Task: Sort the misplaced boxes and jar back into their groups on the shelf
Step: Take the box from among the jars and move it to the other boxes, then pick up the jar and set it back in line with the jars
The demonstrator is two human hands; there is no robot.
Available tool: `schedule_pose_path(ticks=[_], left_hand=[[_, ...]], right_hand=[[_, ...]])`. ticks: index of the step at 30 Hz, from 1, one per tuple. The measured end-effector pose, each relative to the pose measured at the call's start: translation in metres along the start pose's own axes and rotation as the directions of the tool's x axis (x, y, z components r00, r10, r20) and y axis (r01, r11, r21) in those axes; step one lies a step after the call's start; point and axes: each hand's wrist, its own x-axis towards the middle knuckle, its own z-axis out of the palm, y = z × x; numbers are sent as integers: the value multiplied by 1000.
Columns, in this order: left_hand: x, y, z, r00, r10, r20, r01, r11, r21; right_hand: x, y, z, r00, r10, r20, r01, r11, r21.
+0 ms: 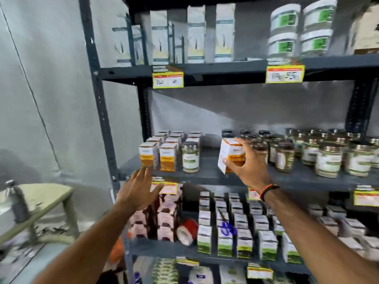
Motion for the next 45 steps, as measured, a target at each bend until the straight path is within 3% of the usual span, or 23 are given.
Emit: schedule_pose_path(ticks=[3, 8, 16, 26, 30, 33, 38, 45], left_hand=[[8, -50, 1, 999, -17, 31, 18, 1000, -19], [22, -96, 23, 990, 54, 133, -53, 999, -10], [44, -116, 60, 989, 105, 102, -108, 994, 25], [42, -125, 71, 989, 135, 52, -139, 988, 73], [42, -125, 74, 990, 122, 67, -126, 990, 62], [42, -123, 74, 992, 114, 51, -117, 992, 56], [40, -124, 77, 992, 119, 43, -122, 991, 61], [39, -124, 77, 993, 116, 37, -118, 992, 43]], right_hand=[[2, -15, 37, 999, 47, 6, -47, 998, -31], [4, -23, 75, 993, 120, 15, -113, 967, -229], [14, -25, 102, 964, 250, 88, -214, 931, -296], [7, -39, 112, 977, 211, -17, -197, 876, -440], [15, -56, 106, 992, -24, -123, -50, 825, -563], [39, -70, 111, 984, -178, -27, 124, 779, -615], [76, -77, 133, 977, 36, 210, 127, 691, -712], [84, -74, 148, 978, 80, 192, 99, 630, -770]])
